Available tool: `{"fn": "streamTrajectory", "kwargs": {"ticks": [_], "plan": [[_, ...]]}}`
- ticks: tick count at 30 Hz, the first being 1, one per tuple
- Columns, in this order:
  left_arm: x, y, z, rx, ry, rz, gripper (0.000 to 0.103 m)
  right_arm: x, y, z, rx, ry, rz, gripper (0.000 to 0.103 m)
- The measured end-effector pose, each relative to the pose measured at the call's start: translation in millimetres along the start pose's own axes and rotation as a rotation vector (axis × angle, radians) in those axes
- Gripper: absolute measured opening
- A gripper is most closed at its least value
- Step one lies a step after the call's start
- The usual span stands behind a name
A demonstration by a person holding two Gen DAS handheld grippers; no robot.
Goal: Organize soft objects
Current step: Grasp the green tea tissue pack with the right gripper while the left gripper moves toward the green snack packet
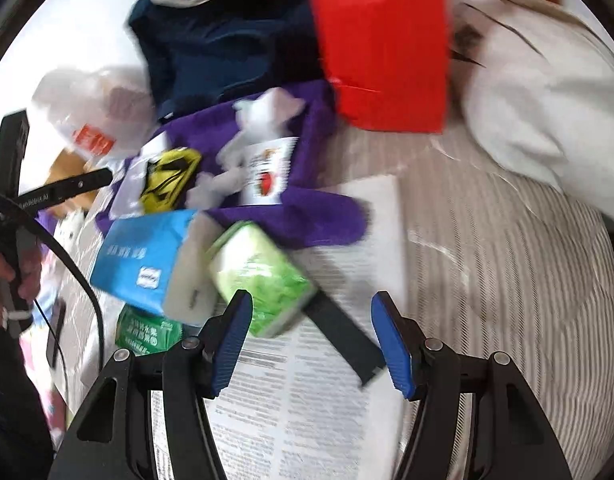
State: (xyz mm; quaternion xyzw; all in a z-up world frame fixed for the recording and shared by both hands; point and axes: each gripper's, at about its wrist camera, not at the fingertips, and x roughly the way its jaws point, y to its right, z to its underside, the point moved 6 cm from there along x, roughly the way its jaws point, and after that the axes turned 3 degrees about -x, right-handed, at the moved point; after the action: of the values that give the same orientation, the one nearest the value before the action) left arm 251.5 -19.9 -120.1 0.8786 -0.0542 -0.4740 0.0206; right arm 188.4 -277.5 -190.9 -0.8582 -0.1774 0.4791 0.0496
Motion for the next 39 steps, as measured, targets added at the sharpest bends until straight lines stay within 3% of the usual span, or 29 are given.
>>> {"fn": "streamTrajectory", "kwargs": {"ticks": [3, 11, 17, 19, 20, 29, 39], "plan": [[-10, -6, 12, -0.009, 0.01, -0.008, 0.081, 13, -19, -1, -0.106, -0.012, 0.017, 0.074], [-28, -28, 42, -0.051, 0.003, -0.015, 0.081, 35, -39, -4, -0.272, -0.021, 0.056, 0.088], [-34, -41, 63, -0.079, -0.015, -0.019, 0.081, 61, -42, -1, -0.324, -0.054, 0.063, 0.088], [-34, -46, 69, -0.089, -0.021, -0.026, 0.081, 65, -44, 1, -0.347, -0.054, 0.077, 0.076], [-33, -48, 73, -0.098, -0.026, -0.025, 0.081, 64, -45, 2, -0.352, -0.042, 0.065, 0.064], [-29, -37, 105, -0.087, -0.051, 0.028, 0.081, 36, -36, 12, -0.271, -0.01, 0.044, 0.064], [-16, 13, 143, 0.003, -0.091, 0.114, 0.081, -13, -22, 33, -0.134, 0.036, 0.073, 0.064]]}}
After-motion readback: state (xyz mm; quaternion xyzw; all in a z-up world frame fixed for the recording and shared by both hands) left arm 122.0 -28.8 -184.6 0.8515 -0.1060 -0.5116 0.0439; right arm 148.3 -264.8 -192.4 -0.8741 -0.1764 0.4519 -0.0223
